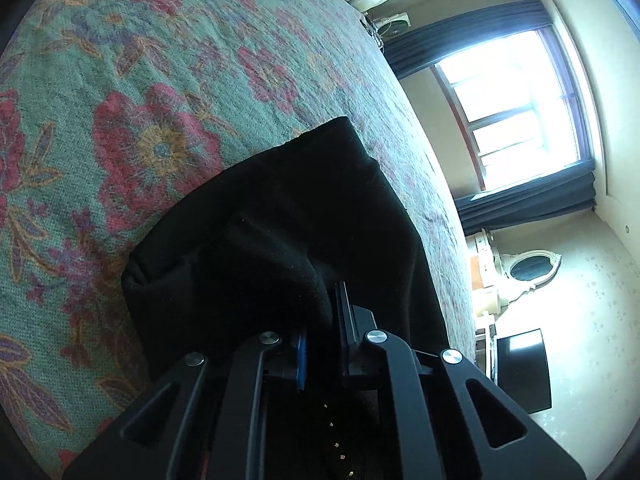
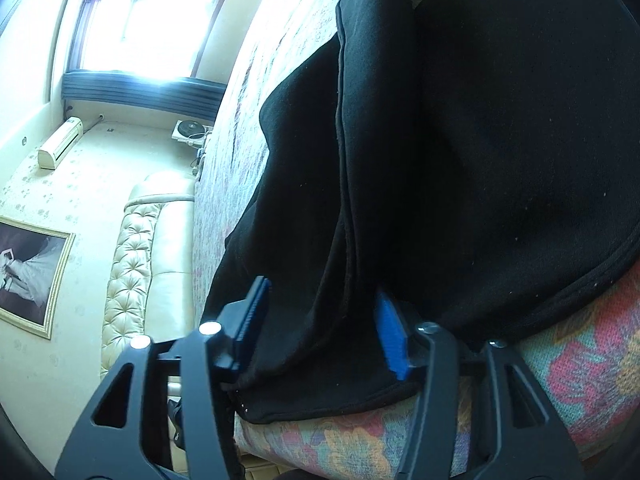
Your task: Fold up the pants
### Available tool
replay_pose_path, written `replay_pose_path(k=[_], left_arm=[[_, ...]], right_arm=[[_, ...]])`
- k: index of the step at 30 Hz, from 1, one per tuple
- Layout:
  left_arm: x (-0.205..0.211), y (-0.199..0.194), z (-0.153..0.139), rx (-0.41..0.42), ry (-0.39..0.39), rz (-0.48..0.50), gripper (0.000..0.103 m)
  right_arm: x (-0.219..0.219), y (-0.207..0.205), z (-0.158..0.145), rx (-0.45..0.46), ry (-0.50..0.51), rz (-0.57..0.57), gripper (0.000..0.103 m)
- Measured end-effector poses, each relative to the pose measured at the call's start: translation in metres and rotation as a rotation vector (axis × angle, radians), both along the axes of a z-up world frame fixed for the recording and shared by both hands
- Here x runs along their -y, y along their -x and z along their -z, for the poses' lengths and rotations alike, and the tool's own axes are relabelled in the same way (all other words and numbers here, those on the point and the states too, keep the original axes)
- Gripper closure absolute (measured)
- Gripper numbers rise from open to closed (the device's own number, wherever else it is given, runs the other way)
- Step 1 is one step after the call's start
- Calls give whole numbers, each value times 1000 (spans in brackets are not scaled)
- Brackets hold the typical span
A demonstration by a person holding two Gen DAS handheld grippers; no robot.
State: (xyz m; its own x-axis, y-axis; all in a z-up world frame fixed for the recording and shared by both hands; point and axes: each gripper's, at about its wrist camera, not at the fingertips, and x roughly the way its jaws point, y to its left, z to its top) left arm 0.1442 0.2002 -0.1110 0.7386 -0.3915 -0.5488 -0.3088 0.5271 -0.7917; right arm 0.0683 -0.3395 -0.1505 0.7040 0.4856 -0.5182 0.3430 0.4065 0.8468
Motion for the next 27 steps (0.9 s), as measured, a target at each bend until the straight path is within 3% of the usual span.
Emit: replay_pose_path(k=[1,4,11,20,24,27], left_arm=[[-2,3,1,3,1,0,92],[-8,5,-1,19,7,-5,94],[-16,31,-14,70,1,-46,95],[-23,64,-12,46,18,-61,95],[-20,71,-14,45,-59,-35,95],[-21,72,0,-1,-47,-28,95]], right_arm=[[2,-2,5,-4,-15,-3,94],[7,3,14,-1,-78,1,95],[-1,17,-15,96,-54,-48,95],[0,37,2,48,-88,-68,95],[1,41,0,52,-70,-82,95],[0,40,8,35,-41,-88,95]])
